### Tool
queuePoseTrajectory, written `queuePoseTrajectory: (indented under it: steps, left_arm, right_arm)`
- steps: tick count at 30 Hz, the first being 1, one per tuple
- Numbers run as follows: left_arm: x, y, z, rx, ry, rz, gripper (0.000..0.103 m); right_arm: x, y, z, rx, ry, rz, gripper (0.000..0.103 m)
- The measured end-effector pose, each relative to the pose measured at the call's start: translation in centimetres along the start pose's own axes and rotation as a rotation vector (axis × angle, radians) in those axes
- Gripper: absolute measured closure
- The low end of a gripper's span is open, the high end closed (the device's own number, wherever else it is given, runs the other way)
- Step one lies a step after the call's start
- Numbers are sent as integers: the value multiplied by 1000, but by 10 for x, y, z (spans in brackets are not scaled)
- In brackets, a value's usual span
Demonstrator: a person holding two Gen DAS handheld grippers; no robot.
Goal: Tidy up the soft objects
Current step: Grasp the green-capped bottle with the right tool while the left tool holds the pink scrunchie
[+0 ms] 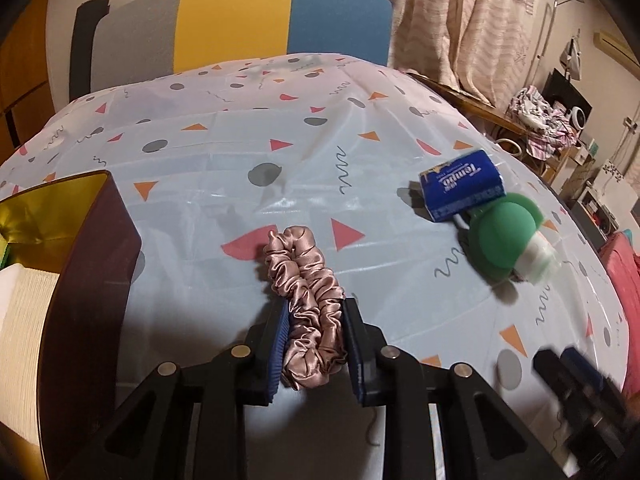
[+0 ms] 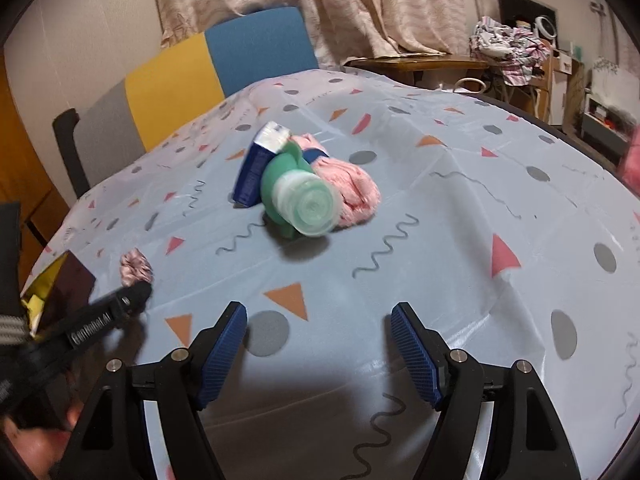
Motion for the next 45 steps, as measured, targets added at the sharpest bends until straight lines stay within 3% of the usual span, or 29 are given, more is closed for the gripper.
queuePoseTrajectory:
  steps: [6,11,15,17,22,27,28,33,39,45]
  left_arm:
    - [-3,2,0,6,23,-18,77]
    - [-7,3,0,9,46,-37,77]
    - [-7,3,1,11,51,-40,77]
    - [-6,4,1,13,48,-37,77]
    - [-8,4,0,13,58,-46,77]
    - [-9,5,1,14,62,-49,77]
    - [-9,5,1,14,62,-49,77]
    - [-9,5,1,14,60,-48,77]
    - [-8,4,0,14,65,-52,77]
    - [-9,4,0,12,75,-61,77]
  right_arm:
    - [-13,-49,2,70,29,-106,25]
    - [-24,-79,40,24,100,-199,24]
    - [-37,-80,62,13,142,-287,31]
    - [-47,-74,70,-4,146,-352,45]
    - [-66,-57,69,15,183,-495,45]
    - [-51,-68,83,-45,171,-402,46]
    - [-48,-70,83,-38,169,-392,56]
    - [-33,-68,64,-5,115,-322,58]
    - [-11,-54,26,24,-16,-138,58]
    - [-14,-22,9,7,-146,-45,57]
Point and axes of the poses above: each gripper's, at about its wrist camera, not at the fingertips, and z roughly the way its jaws point, x to its right, y to its underside, the point moved 2 cm from there along z, roughly the way its jaws point, and after that the axes turned 4 degrees about -y, right-handed, at the moved point
